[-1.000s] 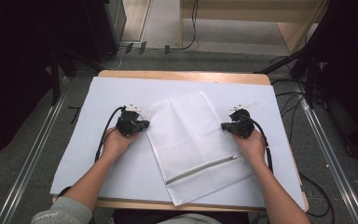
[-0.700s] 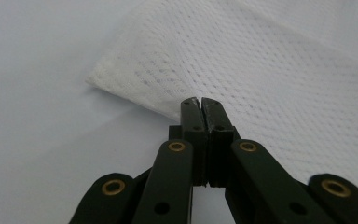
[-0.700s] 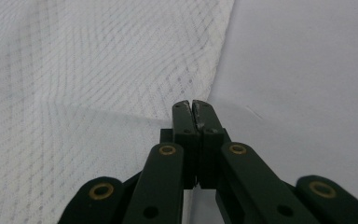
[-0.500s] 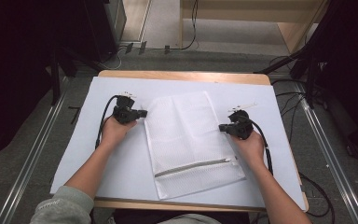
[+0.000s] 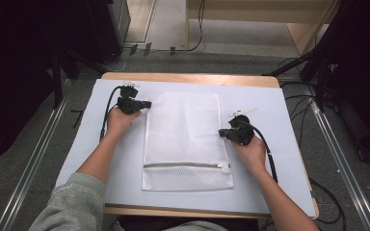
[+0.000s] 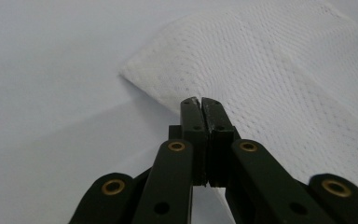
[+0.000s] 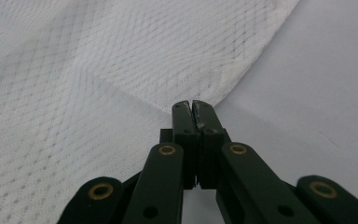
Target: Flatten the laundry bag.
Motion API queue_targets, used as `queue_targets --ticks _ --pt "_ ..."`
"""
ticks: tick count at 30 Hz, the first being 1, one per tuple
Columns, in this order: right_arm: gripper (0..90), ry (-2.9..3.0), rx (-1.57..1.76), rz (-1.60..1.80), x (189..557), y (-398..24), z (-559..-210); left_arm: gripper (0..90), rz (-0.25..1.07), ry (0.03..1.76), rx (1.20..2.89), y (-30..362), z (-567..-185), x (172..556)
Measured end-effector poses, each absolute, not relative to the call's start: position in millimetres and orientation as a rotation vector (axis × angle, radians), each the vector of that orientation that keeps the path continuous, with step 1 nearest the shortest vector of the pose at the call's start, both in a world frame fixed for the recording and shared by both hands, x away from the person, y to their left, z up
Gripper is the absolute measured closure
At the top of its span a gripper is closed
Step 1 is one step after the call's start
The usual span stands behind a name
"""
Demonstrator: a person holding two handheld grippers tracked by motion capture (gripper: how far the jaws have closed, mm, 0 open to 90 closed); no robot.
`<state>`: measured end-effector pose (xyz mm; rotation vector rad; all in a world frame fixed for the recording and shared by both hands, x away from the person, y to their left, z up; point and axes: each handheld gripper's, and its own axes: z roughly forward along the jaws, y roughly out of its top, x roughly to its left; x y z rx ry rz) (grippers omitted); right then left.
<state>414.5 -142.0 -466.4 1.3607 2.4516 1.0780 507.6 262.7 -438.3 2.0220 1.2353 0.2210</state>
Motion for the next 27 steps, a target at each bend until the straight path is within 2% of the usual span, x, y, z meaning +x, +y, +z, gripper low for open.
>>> queue_targets --ticks 8,10,13,14,18,23,27 --pt "90.0 2.423 1.39 1.097 421.6 -138.6 -471.2 88.4 0.199 1.255 2.011 265.7 -440.5 511.9" --pt "88.7 2.424 1.371 1.091 420.1 -138.7 -469.4 81.4 0.208 1.252 2.013 266.0 -440.0 510.3" --pt "82.0 2.415 1.378 1.114 417.8 -141.6 -464.5 73.3 0.213 1.245 2.024 265.8 -436.0 506.8" --pt "76.8 2.417 1.37 1.121 416.7 -143.1 -462.5 70.7 0.216 1.238 2.022 265.5 -434.1 504.3" --pt "72.4 2.423 1.352 1.165 408.6 -151.0 -453.4 69.6 0.204 1.201 2.027 265.2 -423.9 491.9" --pt "72.8 2.414 1.278 1.187 390.3 -161.9 -443.2 69.4 0.203 1.147 2.047 259.6 -411.4 471.7" --pt "77.1 2.449 1.27 1.174 373.5 -161.4 -440.8 68.9 0.2 1.105 2.051 253.2 -404.1 450.9"
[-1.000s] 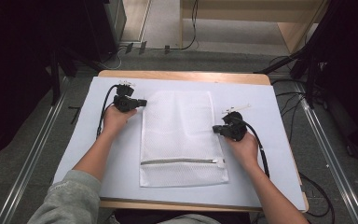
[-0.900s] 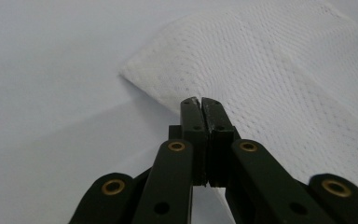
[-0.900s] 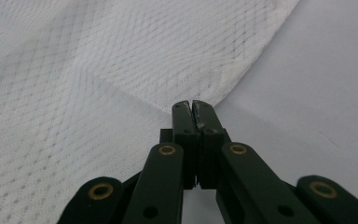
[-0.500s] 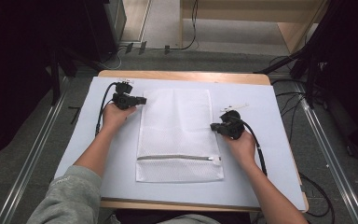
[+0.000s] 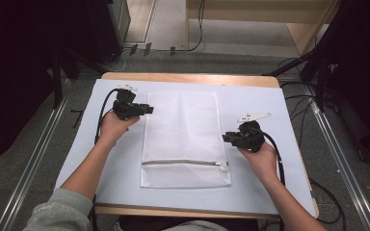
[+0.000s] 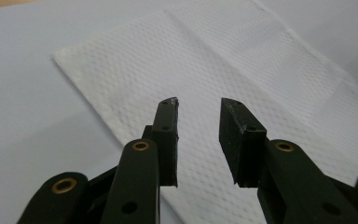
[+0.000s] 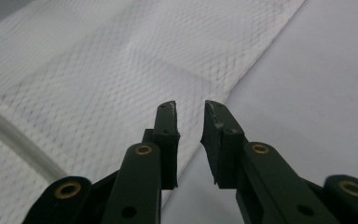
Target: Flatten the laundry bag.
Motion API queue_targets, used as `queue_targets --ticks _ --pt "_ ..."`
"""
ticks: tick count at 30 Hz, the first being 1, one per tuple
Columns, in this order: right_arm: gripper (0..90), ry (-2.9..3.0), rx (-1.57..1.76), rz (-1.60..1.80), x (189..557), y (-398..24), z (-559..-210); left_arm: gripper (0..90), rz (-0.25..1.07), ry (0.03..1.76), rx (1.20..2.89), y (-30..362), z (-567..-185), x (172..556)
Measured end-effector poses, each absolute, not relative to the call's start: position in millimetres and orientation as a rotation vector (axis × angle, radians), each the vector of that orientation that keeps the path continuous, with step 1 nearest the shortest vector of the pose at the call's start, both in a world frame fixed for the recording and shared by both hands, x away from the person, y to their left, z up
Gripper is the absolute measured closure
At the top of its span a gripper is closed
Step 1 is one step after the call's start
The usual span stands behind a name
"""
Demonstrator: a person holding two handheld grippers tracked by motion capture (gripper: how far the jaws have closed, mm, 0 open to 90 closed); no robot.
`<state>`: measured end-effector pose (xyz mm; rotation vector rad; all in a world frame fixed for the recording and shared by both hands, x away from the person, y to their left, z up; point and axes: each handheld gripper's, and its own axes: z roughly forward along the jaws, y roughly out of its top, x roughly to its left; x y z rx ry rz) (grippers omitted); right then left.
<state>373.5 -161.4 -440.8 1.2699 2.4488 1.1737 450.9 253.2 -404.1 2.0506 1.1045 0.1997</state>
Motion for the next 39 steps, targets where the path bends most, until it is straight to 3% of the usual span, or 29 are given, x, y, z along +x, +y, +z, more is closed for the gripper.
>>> queue_targets --ticks 9,16,23,29,39 --pt "90.0 2.503 1.264 1.161 343.9 -164.8 -440.1 67.9 0.168 1.061 2.078 237.1 -399.6 418.3" --pt "90.0 2.537 1.326 1.163 331.2 -170.5 -446.7 66.7 0.136 1.016 2.082 223.3 -396.7 401.9" --pt "90.0 2.565 1.316 1.148 327.7 -160.6 -452.3 72.6 0.095 0.933 2.101 199.1 -395.7 386.8" --pt "90.0 2.585 1.328 1.11 325.6 -156.8 -457.0 83.4 0.038 0.86 2.123 176.4 -399.1 374.6" --pt "90.0 2.604 1.313 1.08 325.7 -151.0 -462.5 85.6 -0.018 0.79 2.175 149.0 -412.3 357.0"
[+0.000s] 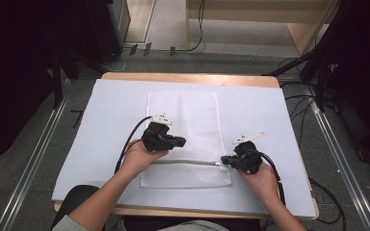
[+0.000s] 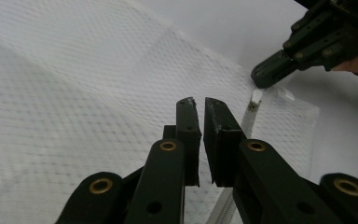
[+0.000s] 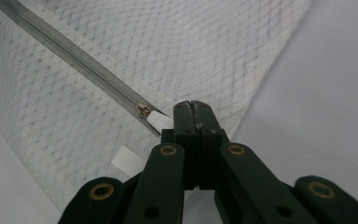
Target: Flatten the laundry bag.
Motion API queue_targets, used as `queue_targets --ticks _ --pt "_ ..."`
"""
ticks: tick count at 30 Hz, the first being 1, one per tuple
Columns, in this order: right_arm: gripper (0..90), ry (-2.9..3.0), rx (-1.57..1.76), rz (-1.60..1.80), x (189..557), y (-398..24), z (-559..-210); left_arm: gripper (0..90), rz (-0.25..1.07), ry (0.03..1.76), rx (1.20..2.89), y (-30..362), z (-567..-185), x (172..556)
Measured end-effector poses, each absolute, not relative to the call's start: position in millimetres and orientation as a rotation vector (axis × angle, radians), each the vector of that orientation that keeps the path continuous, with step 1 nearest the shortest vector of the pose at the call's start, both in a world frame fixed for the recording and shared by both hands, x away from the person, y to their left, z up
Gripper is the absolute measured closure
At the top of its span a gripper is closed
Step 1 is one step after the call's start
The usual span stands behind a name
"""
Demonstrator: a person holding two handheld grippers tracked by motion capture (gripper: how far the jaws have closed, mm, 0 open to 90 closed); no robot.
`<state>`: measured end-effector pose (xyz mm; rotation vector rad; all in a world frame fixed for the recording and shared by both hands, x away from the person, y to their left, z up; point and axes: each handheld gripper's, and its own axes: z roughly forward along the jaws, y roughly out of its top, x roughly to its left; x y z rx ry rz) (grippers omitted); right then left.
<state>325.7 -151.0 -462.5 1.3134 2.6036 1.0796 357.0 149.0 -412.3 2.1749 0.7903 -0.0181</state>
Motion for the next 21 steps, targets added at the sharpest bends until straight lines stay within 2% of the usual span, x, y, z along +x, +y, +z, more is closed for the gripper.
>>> queue_targets --ticks 10,21 --pt "90.0 2.611 1.313 1.069 326.7 -146.7 -465.9 87.4 -0.062 0.719 2.241 114.6 -426.3 344.0" --pt "90.0 2.63 1.332 1.1 327.2 -146.5 -466.5 88.4 -0.071 0.725 2.352 102.9 -457.6 343.3"
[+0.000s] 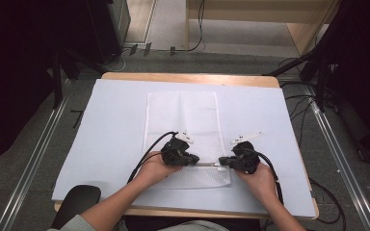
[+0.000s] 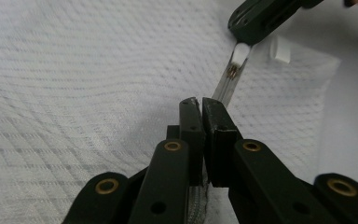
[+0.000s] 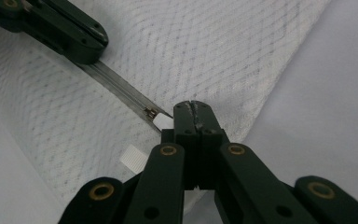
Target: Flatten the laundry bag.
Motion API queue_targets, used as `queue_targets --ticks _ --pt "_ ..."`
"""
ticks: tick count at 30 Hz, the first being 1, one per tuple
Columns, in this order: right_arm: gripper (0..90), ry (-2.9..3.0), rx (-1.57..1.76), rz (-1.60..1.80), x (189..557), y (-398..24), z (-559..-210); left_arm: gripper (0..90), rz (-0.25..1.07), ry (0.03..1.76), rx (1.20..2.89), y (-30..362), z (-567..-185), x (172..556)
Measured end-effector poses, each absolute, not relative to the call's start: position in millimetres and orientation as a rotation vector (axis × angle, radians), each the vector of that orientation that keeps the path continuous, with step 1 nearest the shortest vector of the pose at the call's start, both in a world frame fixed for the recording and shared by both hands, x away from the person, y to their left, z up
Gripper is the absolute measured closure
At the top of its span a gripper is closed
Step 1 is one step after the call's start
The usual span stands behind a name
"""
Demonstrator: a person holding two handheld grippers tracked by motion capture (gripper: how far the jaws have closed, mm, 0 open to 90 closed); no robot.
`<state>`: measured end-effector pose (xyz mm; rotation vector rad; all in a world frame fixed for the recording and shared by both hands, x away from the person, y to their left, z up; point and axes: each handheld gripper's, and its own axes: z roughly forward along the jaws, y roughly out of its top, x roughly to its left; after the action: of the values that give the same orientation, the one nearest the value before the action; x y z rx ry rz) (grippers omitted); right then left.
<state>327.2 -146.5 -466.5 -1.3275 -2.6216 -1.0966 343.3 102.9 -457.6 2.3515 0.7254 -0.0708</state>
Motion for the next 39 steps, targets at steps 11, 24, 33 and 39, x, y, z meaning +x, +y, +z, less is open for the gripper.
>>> queue_targets --ticks 11,24,33,39 --pt "90.0 -2.583 -1.313 -1.097 327.0 -145.3 -466.1 88.3 -0.068 0.722 2.346 102.9 -460.1 344.1" --pt "90.0 -2.589 -1.312 -1.072 325.0 -144.4 -467.4 88.7 -0.081 0.718 2.332 105.0 -461.9 345.3" --pt "90.0 -2.565 -1.242 -1.121 326.7 -138.3 -468.0 89.1 -0.077 0.71 2.333 105.5 -462.3 345.5" --pt "90.0 -2.576 -1.282 -1.17 333.0 -141.8 -464.2 89.2 -0.079 0.716 2.328 105.7 -462.6 345.1"
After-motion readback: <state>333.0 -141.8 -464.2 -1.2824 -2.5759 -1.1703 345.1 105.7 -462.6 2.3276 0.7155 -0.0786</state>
